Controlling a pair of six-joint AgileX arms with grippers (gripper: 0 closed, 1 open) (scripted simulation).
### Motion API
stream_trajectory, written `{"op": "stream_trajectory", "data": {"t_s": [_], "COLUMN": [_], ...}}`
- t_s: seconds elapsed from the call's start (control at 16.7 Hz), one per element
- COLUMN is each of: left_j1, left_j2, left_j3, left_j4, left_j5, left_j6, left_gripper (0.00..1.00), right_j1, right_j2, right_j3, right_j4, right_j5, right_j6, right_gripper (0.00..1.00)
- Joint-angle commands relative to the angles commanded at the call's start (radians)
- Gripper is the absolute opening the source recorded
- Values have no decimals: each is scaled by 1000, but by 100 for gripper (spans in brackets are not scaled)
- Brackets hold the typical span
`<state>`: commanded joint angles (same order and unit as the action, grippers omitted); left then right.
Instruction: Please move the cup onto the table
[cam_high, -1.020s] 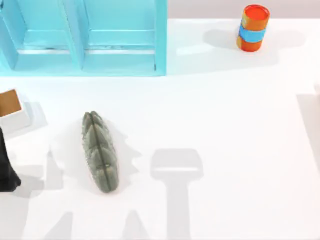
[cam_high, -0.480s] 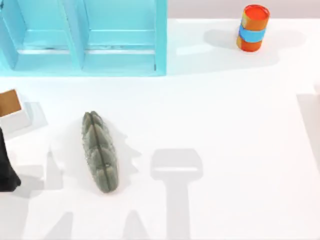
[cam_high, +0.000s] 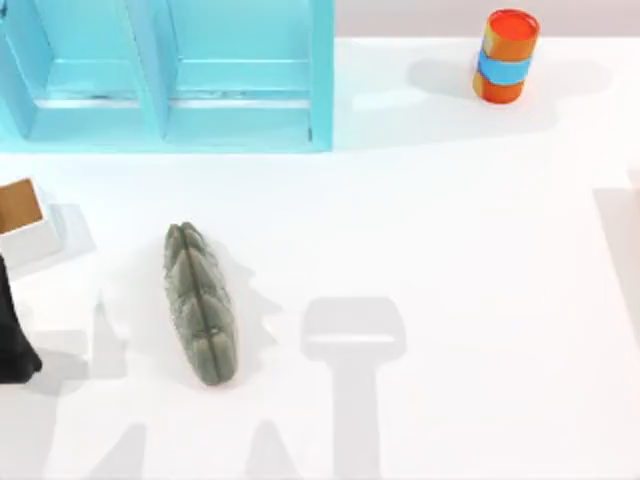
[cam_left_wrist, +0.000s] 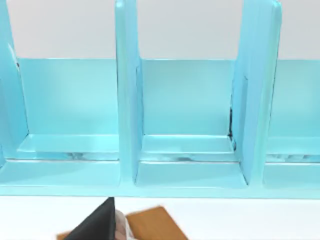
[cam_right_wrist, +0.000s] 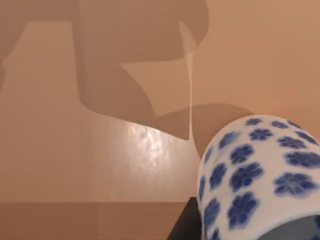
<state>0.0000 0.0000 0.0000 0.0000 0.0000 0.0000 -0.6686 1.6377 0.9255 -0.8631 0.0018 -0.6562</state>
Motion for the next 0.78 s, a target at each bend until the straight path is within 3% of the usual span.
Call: {"op": "stream_trajectory", "data": {"t_s": [0.36,0.78], "left_j1": [0,0], "left_j2": [0,0], "left_j3": [0,0], "left_j4": [0,0], "left_j5": [0,0], "left_j6": [0,0], "left_gripper": [100,100], "right_j1": [33,310], "right_j2": [-25,-234], "right_j3": [19,137], "right_j4": [-40,-381], "right_j5": [0,0], "right_j6": [38,308], "right_gripper": [0,0]}}
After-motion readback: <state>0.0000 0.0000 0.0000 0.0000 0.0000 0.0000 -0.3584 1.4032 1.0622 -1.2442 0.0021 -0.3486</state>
